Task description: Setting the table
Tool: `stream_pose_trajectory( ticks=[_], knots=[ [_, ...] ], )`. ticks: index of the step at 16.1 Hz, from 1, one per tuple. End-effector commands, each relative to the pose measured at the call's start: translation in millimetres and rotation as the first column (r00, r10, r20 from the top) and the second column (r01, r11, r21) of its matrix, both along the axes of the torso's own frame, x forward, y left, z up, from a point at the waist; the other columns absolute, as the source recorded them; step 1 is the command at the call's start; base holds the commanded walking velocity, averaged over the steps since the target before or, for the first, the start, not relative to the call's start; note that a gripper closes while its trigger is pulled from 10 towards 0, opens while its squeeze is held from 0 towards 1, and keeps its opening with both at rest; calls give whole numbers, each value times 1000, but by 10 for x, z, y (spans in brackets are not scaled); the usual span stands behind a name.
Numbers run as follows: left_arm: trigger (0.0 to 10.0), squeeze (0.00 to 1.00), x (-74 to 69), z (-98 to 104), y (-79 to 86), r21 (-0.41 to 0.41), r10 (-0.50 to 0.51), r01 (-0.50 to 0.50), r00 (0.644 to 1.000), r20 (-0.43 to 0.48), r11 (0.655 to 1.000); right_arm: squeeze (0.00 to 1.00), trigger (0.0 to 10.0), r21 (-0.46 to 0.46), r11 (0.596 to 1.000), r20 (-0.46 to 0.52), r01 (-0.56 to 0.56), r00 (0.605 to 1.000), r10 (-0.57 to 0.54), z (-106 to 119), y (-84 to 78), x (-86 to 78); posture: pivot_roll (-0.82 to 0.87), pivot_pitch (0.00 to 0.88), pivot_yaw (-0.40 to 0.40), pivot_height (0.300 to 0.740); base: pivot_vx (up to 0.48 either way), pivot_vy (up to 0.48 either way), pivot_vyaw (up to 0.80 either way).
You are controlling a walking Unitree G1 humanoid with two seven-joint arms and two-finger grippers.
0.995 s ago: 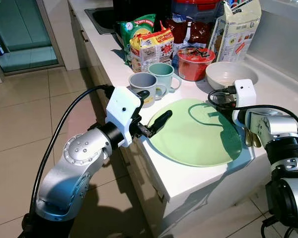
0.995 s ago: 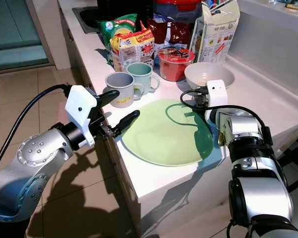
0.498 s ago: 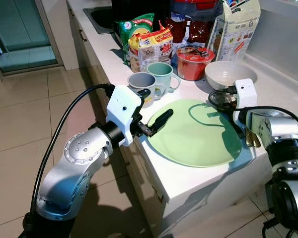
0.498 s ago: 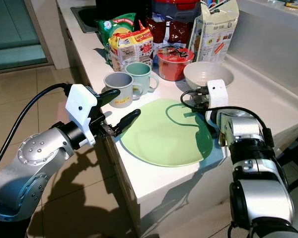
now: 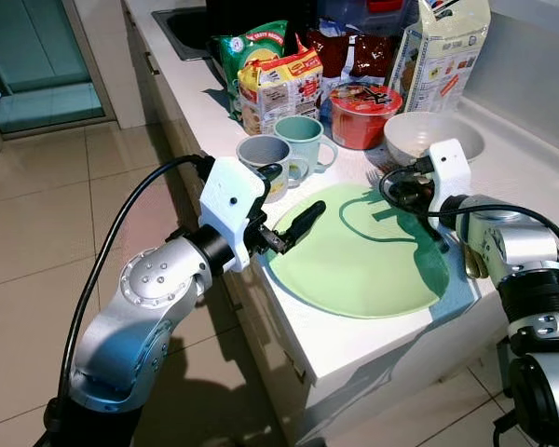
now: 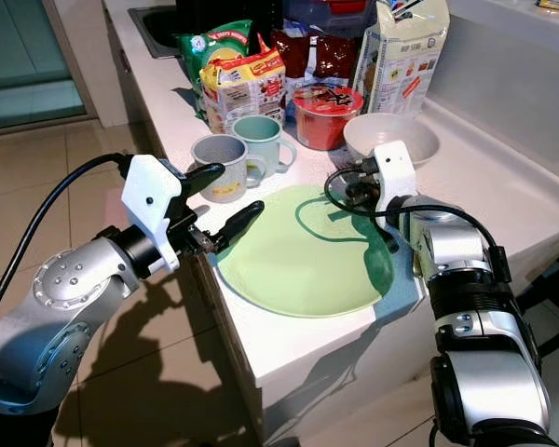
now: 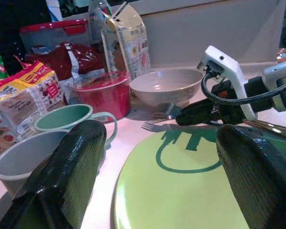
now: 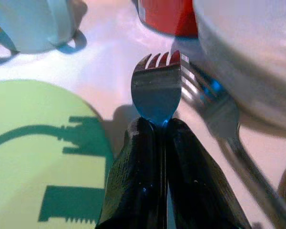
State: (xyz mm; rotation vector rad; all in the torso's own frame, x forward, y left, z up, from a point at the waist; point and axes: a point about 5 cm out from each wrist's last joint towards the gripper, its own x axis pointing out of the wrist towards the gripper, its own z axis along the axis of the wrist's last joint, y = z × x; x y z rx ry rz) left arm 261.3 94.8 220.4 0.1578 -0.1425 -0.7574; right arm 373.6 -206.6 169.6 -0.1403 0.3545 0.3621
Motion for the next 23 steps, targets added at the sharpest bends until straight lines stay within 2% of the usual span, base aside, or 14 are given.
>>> stream_pose_trajectory(
  ticks=[1,3,7,8,9,12,13,14,16,17,19,20,21,23],
  knots=[
    [10000,0,29,51,5,-5,9,-9,1000,24,1000,0,0,-24,1000,51,-16,999,17,101,-13,3,36,0,11,740,0,0,0],
    [10000,0,50,64,24,-13,36,-35,999,34,999,0,0,-28,999,130,-44,990,47,220,8,-9,36,0,11,740,0,0,0],
    [10000,0,88,85,48,-39,83,-81,996,44,996,0,0,-9,997,223,-80,971,80,320,19,-44,34,0,14,740,0,0,0],
    [10000,0,157,100,110,-62,175,-172,983,49,983,0,0,-1,990,343,-143,930,135,479,96,-107,36,0,12,740,0,0,0],
    [10000,0,216,118,175,-93,256,-250,966,48,964,0,0,-8,987,441,-161,885,148,613,134,-178,40,0,6,740,0,0,0],
    [10000,0,243,117,288,-148,363,-354,931,38,923,0,0,14,1000,693,5,721,-13,963,116,-461,35,0,5,740,0,0,0],
    [10000,0,241,112,292,-149,366,-357,930,36,922,0,0,18,1000,706,18,708,-25,978,116,-490,35,0,5,740,0,0,0],
    [10000,0,230,89,294,-152,366,-358,930,24,921,0,10000,19,995,750,94,657,-76,992,119,-604,23,0,16,740,0,0,0],
    [10000,0,228,67,292,-163,376,-368,927,19,916,0,10000,55,988,792,144,597,-131,947,170,-795,20,0,17,740,0,0,0],
    [10000,0,218,73,293,-166,381,-372,924,27,914,0,10000,93,984,791,149,589,-164,898,205,-864,26,0,11,740,0,0,0],
    [10000,0,207,81,294,-168,384,-373,923,36,913,0,10000,124,980,788,155,585,-192,871,228,-906,28,0,9,740,0,0,0],
    [10000,0,172,93,324,-173,390,-377,919,51,910,0,10000,190,969,775,157,583,-246,819,312,-983,34,0,-1,740,0,-454,0],
    [10000,0,172,93,324,-173,390,-377,919,51,910,0,10000,190,969,775,157,583,-246,819,312,-983,34,0,-1,740,0,-454,0],
    [10000,0,147,102,353,-168,401,-386,914,66,907,0,10000,229,964,756,134,600,-263,789,383,-1006,37,0,-7,740,0,-472,0]
  ],
)
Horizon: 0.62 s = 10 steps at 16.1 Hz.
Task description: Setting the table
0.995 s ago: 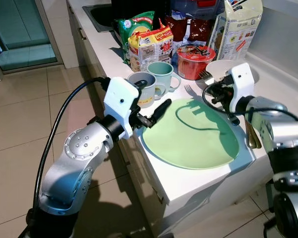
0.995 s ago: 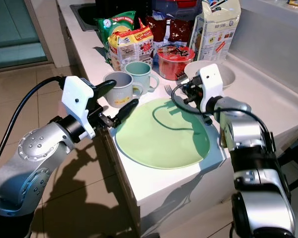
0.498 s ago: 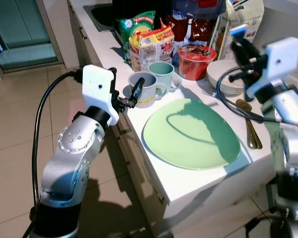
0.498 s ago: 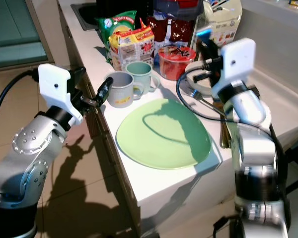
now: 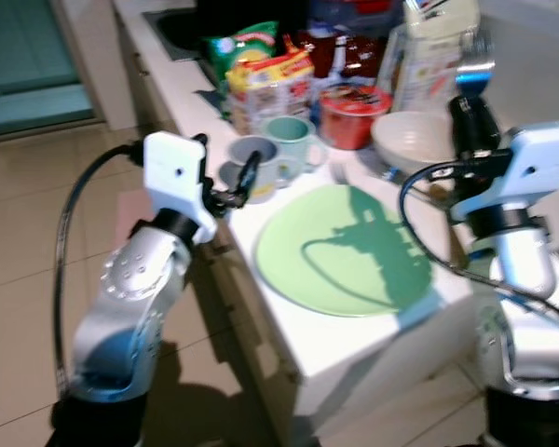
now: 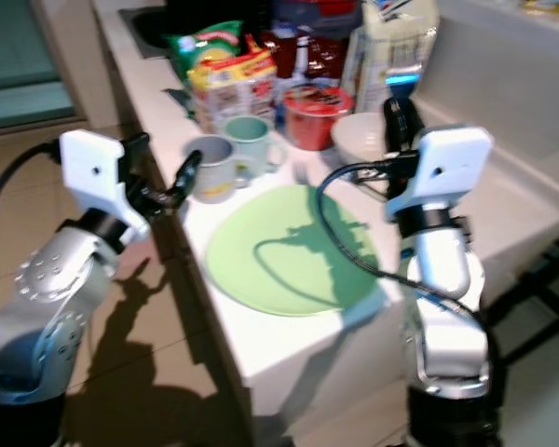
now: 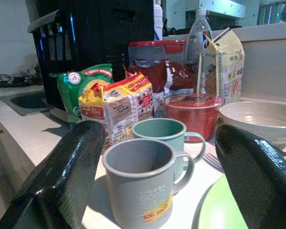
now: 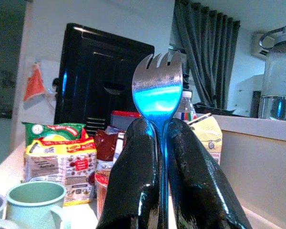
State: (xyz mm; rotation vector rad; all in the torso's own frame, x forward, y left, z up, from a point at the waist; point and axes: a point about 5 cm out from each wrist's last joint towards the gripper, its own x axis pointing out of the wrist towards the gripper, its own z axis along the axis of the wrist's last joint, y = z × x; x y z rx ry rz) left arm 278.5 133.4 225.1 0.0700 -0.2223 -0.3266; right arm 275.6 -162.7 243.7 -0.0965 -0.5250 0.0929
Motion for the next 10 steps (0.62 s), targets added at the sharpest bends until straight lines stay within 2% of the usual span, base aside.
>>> stream_pose_trajectory(
  ticks=[1,4,10],
  knots=[
    [10000,0,-30,66,-24,2,1,-1,999,37,1000,0,10000,11,1000,17,9,1000,-9,46,-36,-32,41,0,-11,740,0,-472,0],
    [10000,0,-18,147,-11,-2,19,-19,997,69,1000,0,10000,29,999,4,-28,1000,28,37,25,-32,46,0,-13,740,0,-472,0],
    [10000,0,20,161,8,17,58,-60,995,79,998,0,10000,38,995,-59,-90,994,93,-40,132,-20,42,0,-9,740,0,-472,0]
  ],
)
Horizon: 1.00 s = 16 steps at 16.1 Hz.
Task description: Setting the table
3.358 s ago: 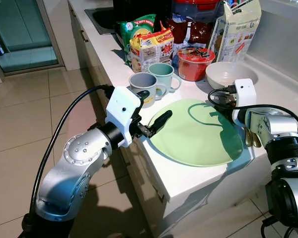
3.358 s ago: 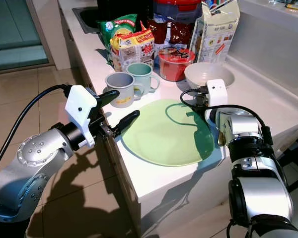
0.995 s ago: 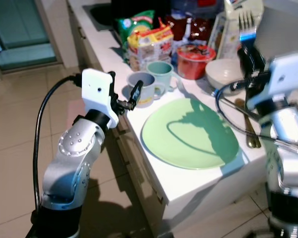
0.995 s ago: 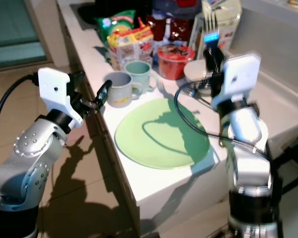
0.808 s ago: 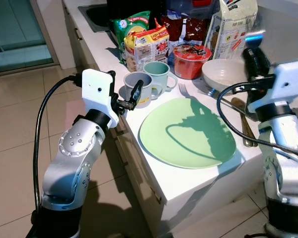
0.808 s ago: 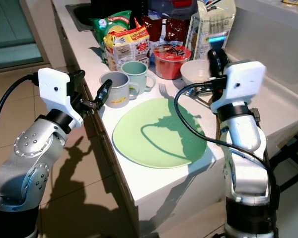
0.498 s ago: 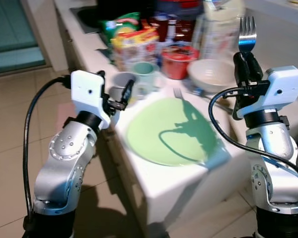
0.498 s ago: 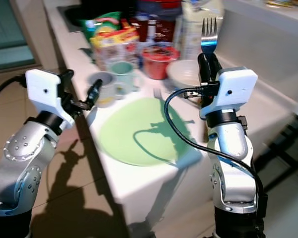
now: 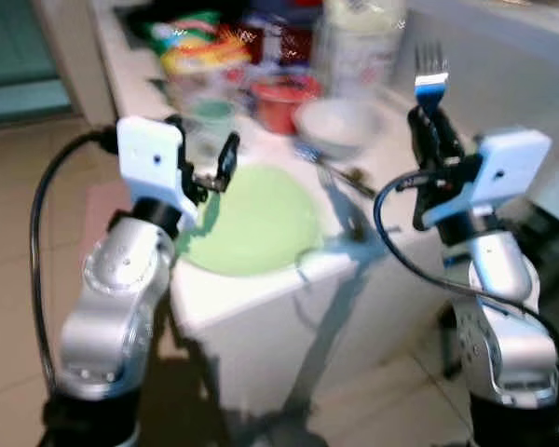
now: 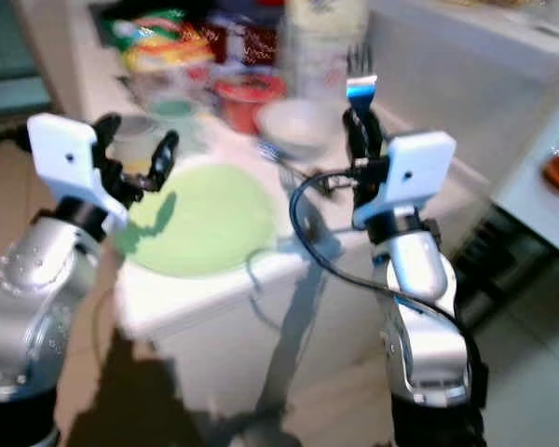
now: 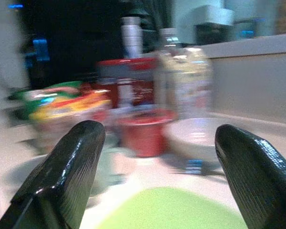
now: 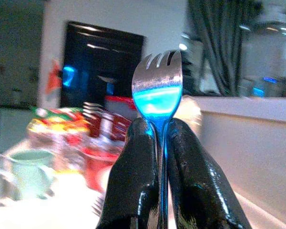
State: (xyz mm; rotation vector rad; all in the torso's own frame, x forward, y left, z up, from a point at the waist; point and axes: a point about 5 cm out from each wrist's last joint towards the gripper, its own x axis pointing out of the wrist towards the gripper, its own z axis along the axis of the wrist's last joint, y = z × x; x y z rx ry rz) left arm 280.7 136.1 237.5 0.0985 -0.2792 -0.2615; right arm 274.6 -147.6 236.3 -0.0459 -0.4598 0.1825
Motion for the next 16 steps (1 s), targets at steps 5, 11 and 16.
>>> stream_pose_trajectory(
  ticks=[5,11,16],
  knots=[
    [10000,0,92,-57,-5,73,81,-81,997,2,994,0,10000,-116,983,-119,139,981,-153,-170,-136,113,26,0,-3,740,0,-472,0],
    [10000,0,127,-163,-61,128,96,-95,995,-7,987,0,10000,-79,973,-189,217,955,-229,-308,-279,106,16,0,10,740,0,-472,800],
    [10000,0,127,-190,-94,131,96,-95,995,-5,987,0,10000,-94,971,-192,218,953,-233,-312,-306,110,14,0,6,740,0,-472,800]
  ],
)
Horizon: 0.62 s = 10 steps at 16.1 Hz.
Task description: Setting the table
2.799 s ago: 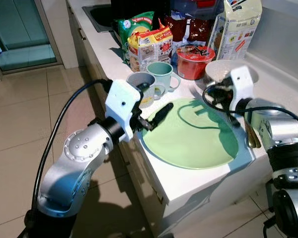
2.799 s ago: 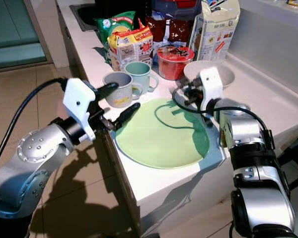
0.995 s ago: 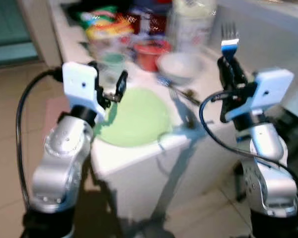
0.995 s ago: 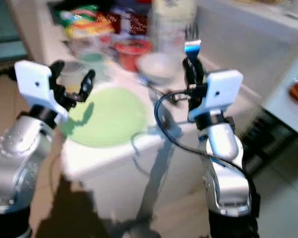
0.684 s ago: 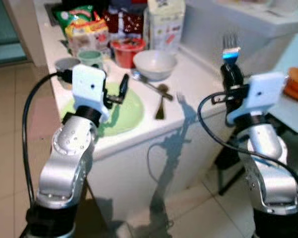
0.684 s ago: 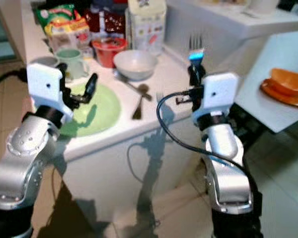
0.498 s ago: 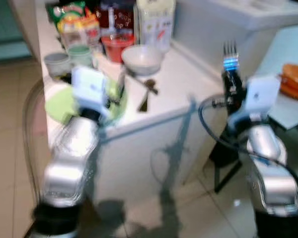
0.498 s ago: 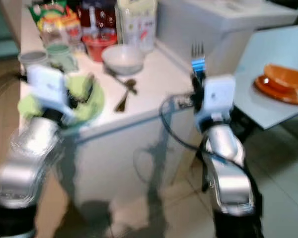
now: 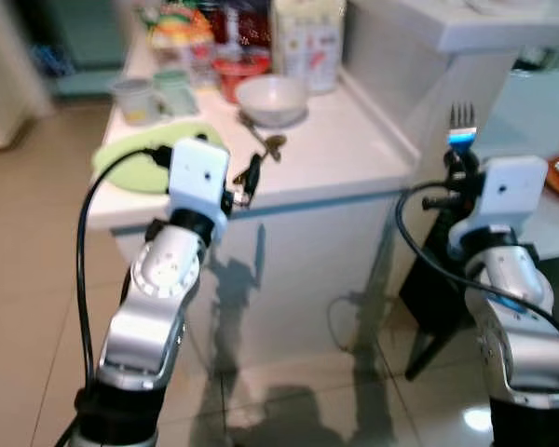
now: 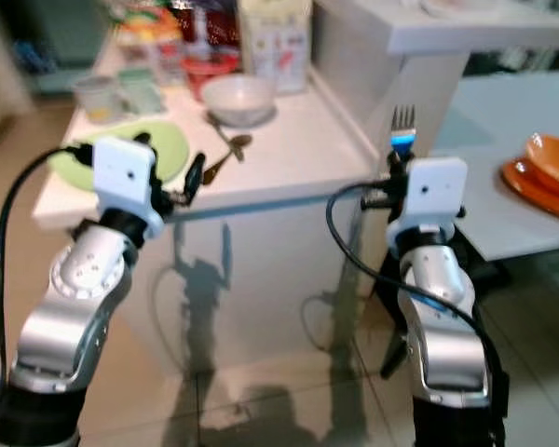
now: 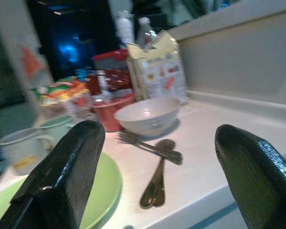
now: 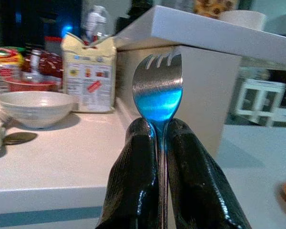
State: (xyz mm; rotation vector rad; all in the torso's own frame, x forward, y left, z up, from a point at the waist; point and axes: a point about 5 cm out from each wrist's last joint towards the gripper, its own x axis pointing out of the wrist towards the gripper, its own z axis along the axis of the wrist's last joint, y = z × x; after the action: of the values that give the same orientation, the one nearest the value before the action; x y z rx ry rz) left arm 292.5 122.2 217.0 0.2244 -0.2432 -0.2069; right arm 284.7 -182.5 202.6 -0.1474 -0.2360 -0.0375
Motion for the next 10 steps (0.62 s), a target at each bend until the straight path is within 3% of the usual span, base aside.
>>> stream_pose_trajectory(
  ticks=[1,4,6,10],
  knots=[
    [10000,0,11,14,47,9,24,-24,1000,7,1000,0,10000,-7,1000,4,-20,1000,20,28,53,19,14,0,6,740,0,-472,800],
    [10000,0,14,12,35,7,23,-23,1000,9,1000,0,10000,-8,1000,5,-19,1000,19,37,43,21,7,0,6,740,0,-472,800],
    [10000,0,19,13,26,4,24,-24,1000,10,1000,0,10000,48,999,9,1,1000,-2,38,-4,11,6,0,4,740,0,-472,0],
    [10000,0,27,1,18,1,28,-28,1000,8,1000,0,10000,58,998,-43,-11,999,13,3,-28,40,2,0,0,740,0,-472,0]
  ],
)
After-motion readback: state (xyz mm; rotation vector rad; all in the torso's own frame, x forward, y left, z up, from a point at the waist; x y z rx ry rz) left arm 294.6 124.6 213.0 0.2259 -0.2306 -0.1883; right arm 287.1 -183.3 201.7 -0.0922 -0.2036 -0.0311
